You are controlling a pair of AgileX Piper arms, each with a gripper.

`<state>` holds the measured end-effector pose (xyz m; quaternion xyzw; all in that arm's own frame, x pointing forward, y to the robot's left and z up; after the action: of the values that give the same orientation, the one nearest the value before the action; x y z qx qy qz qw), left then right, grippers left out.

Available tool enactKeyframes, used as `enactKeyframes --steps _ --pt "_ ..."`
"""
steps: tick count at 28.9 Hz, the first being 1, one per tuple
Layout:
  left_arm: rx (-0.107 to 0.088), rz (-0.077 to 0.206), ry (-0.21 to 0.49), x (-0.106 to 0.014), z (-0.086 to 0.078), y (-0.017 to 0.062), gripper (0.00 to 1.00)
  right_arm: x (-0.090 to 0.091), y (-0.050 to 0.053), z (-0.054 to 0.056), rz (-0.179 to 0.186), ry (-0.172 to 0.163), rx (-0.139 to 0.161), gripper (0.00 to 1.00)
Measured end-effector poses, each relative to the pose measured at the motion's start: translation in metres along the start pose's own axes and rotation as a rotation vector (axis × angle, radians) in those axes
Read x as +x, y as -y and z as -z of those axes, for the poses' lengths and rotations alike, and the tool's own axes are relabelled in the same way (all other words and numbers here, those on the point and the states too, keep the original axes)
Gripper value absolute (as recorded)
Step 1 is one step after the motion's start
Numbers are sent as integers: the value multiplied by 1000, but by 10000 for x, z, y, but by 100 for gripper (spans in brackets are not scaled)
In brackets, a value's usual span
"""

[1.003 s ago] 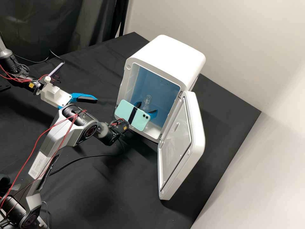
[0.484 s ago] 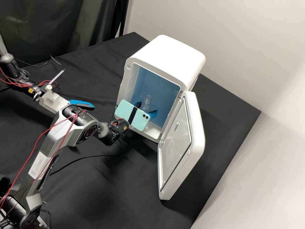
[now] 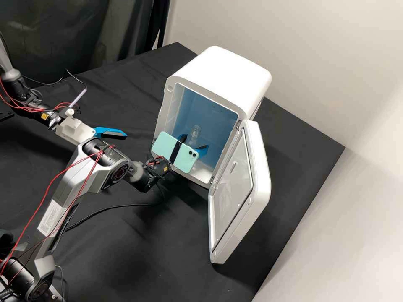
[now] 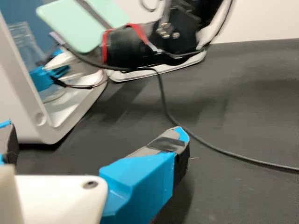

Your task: Take the flask out of the incubator

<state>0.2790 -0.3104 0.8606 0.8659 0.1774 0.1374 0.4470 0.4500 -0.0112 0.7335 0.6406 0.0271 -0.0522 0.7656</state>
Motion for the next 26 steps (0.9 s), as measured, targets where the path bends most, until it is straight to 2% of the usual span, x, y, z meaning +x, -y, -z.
enactKeyframes --steps 4,5,6,9,14,20,23,26 --pt "-16 -3 -28 -7 97 -10 100 -1 2 -1 1 0 0 0" --pt "-36 -6 -31 -5 117 -17 100 -5 6 -5 2 2 0 0" --pt "-47 -7 -36 -7 132 -18 100 -16 9 -6 4 1 -1 0" --pt "-46 -4 -26 -6 128 -15 100 -35 24 -15 8 2 -3 0" --pt "-38 9 -22 14 169 17 100 -53 -18 11 4 -8 -9 0" --pt "-60 7 -45 10 241 15 100 -102 -30 12 0 -10 -10 0" --pt "-60 7 -43 10 239 15 100 -126 -23 4 6 -10 -13 0" --pt "-60 7 -43 10 239 15 100 -170 -9 -59 13 -8 -24 0"
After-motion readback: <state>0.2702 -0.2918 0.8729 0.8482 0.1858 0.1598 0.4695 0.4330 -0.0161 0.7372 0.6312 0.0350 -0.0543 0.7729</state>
